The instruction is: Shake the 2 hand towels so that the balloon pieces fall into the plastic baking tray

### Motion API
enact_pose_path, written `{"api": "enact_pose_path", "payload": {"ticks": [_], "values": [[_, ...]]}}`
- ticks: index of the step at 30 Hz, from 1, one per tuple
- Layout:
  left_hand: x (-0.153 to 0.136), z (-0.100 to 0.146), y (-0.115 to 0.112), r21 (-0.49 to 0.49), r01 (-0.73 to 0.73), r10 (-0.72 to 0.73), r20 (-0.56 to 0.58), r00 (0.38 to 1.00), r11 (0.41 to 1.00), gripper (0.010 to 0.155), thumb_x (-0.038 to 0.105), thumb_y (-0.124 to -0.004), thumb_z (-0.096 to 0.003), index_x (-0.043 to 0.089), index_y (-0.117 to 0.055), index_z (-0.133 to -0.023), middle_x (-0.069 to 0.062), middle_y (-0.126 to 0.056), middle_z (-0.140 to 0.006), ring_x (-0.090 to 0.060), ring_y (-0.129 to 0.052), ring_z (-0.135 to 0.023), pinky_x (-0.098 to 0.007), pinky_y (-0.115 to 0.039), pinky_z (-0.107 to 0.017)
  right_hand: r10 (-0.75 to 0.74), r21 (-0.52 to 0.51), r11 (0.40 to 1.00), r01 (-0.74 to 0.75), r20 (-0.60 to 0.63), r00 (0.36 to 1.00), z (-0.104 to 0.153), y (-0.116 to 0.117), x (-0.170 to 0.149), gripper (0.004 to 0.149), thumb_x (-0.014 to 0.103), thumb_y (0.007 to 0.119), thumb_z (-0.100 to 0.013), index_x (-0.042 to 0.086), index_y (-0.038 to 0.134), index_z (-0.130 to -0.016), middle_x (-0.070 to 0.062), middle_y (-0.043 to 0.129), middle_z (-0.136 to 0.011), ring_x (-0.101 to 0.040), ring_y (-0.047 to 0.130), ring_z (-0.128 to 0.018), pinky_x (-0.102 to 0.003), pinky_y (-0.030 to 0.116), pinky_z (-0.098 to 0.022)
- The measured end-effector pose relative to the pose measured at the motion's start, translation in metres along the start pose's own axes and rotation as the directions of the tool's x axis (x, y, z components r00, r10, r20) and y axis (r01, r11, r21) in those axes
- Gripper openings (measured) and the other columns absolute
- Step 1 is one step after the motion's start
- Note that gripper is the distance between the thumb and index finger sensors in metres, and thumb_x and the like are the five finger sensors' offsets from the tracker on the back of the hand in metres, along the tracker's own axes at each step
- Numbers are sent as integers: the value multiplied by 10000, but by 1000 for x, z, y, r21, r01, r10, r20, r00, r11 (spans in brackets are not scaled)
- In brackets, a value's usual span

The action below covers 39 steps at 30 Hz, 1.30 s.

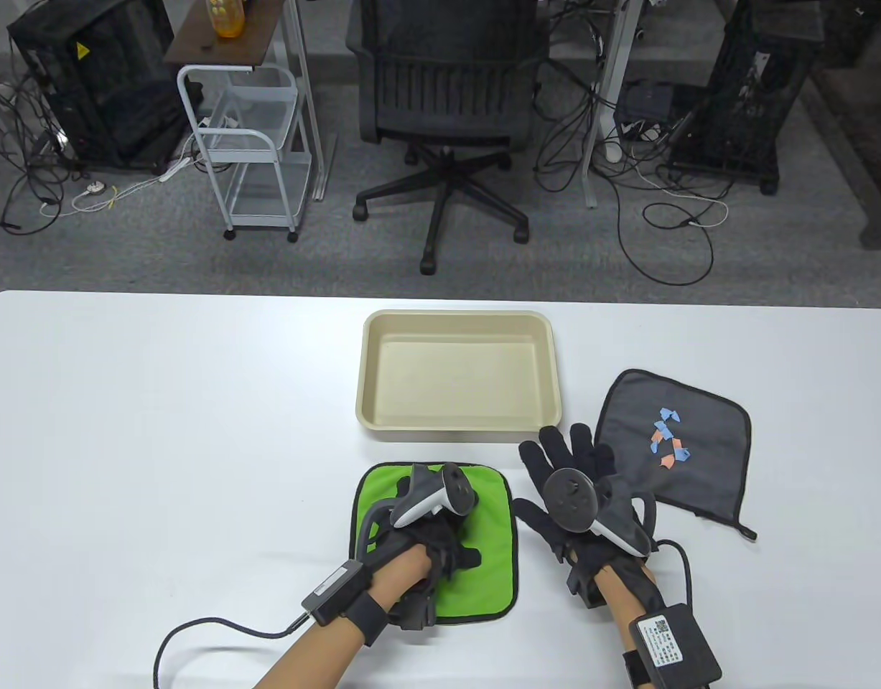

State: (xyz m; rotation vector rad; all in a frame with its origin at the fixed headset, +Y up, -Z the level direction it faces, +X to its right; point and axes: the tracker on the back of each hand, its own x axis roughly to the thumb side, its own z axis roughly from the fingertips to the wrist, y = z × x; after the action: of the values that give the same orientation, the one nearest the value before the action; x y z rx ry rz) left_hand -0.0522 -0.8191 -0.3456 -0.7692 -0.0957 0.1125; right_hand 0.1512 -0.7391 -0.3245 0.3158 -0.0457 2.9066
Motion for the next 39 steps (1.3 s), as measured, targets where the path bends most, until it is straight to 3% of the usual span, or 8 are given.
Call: {"api": "enact_pose_path", "payload": {"ticks": [10,14,19,23,26,29,33,39], "values": [[-2,6,4,96,-18,15,36,999,995,867,671,-696,-331,575,-109,-961,15,103,-1088,-418,24,-1052,-798,-248,-651,3,2,1000,-3,1,1000,0,0,1,779,667,621,-333,371,388,-1015,1,329,-1200,-346,167,-1063,-600,259,-711],[-12,22,21,123,-145,132,109,985,982,859,648,-710,-333,565,-141,-971,9,54,-1100,-376,-16,-1070,-787,-271,-664,2,8,1000,-2,-2,1000,0,0,1,779,667,621,-333,371,390,-1015,-1,327,-1200,-347,168,-1062,-600,259,-711],[-43,55,54,183,-276,238,207,949,944,823,599,-739,-348,545,-226,-989,0,-28,-1119,-356,-89,-1077,-733,-324,-691,-1,6,1000,1,-2,1000,0,0,1,779,668,620,-333,370,390,-1015,1,329,-1200,-347,169,-1061,-601,258,-710],[-87,69,74,322,-348,292,209,933,881,791,528,-774,-360,508,-312,-1001,-10,-131,-1122,-363,-239,-1046,-611,-400,-710,4,1,1000,-4,-1,1000,0,-1,1,779,667,621,-333,370,392,-1015,-1,333,-1200,-346,170,-1063,-602,256,-709],[-121,62,73,408,-345,324,120,938,846,787,486,-804,-356,472,-364,-1008,-14,-204,-1110,-365,-346,-991,-558,-447,-691,3,4,1000,-3,-3,1000,0,0,1,778,667,621,-332,371,394,-1015,0,332,-1201,-345,170,-1064,-601,255,-710],[-142,45,60,410,-326,333,58,941,852,804,497,-821,-341,471,-375,-1009,-16,-225,-1096,-359,-397,-944,-536,-463,-676,9,6,1000,-9,-5,1000,0,0,0,778,668,620,-332,370,396,-1014,0,335,-1200,-344,172,-1064,-601,257,-710],[-149,25,45,347,-255,277,-16,961,903,843,551,-834,-312,499,-362,-1009,-11,-206,-1092,-359,-396,-927,-540,-446,-675,9,16,1000,-9,-12,1000,0,1,-1,779,668,620,-332,370,395,-1015,-3,335,-1200,-344,172,-1065,-600,256,-709],[-148,10,34,322,-192,226,-70,972,927,851,578,-823,-308,508,-351,-1013,-10,-189,-1094,-359,-381,-924,-549,-426,-676,11,27,1000,-11,-15,1000,-1,3,-2,779,668,620,-332,370,396,-1015,0,334,-1201,-345,172,-1064,-600,255,-710]]}}
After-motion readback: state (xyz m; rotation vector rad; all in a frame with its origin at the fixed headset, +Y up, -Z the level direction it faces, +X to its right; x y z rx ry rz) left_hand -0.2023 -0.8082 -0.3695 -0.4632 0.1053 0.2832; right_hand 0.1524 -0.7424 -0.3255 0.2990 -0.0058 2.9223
